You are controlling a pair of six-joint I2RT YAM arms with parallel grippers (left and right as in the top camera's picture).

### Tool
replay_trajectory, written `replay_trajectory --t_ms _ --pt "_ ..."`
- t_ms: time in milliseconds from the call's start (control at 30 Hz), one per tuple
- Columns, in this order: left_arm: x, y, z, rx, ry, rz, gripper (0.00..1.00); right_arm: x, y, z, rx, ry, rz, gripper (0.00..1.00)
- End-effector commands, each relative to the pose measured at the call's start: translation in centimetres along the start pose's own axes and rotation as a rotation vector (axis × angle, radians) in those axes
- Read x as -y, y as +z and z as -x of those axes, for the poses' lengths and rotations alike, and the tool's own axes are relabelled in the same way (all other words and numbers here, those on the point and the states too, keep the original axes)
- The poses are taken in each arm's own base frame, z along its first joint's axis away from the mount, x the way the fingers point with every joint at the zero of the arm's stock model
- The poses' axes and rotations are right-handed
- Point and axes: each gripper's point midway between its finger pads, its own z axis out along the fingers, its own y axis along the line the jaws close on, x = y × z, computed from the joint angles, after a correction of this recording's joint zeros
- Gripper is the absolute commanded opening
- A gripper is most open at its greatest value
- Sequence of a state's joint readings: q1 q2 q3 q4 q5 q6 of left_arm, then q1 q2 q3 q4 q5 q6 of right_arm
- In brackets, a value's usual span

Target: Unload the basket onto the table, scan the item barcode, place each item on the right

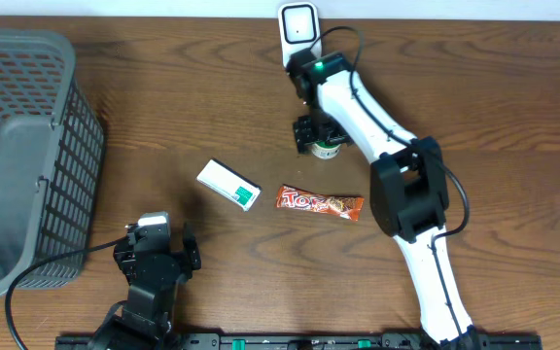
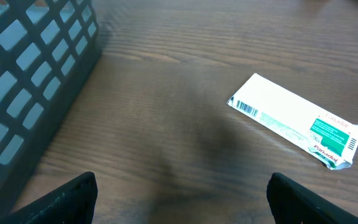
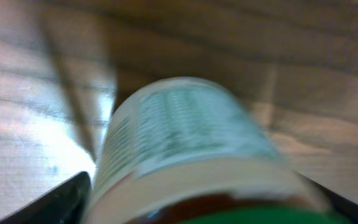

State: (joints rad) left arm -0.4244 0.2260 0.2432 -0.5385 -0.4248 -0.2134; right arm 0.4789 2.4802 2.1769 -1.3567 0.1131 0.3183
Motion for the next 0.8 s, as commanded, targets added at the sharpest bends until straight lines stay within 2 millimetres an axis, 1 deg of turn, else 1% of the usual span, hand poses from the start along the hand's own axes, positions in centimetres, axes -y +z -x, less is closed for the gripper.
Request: replay_trajectory --t_ms 0,67,200,300,433,633,767 --pt "-0.3 -0.1 0.2 0.011 -0.015 0.013 0.87 -1.3 -0.4 0.0 0.031 -0.049 -0.073 0.92" --pt "-0.3 -0.1 0.2 0.011 -0.015 0.013 0.87 -1.8 -1.0 0.0 0.041 -0.004 -0.069 0.94" --pt "-0.3 -0.1 0.2 0.011 -0.015 0.013 0.87 -1.5 -1.9 -0.1 0.041 0.115 -0.068 0.94" --pt "-0.3 -0.1 0.2 0.011 -0.015 0.013 0.87 -1.1 -1.8 -0.6 0.005 0.202 -0.048 0.93" --pt "-0.3 -0.1 0.2 0.011 -0.015 0.013 0.88 -1.1 -1.6 -1.0 -0.052 0.302 0.031 0.91" --pt "-0.3 -0.1 0.2 0.011 -0.015 0.013 0.88 -0.8 -1.5 -0.1 -0.039 0.34 0.061 0.9" --pt "-0.3 -0.1 0.2 0.011 -0.015 0.013 0.87 -1.4 -1.4 0.2 -0.032 0.342 0.088 0.91"
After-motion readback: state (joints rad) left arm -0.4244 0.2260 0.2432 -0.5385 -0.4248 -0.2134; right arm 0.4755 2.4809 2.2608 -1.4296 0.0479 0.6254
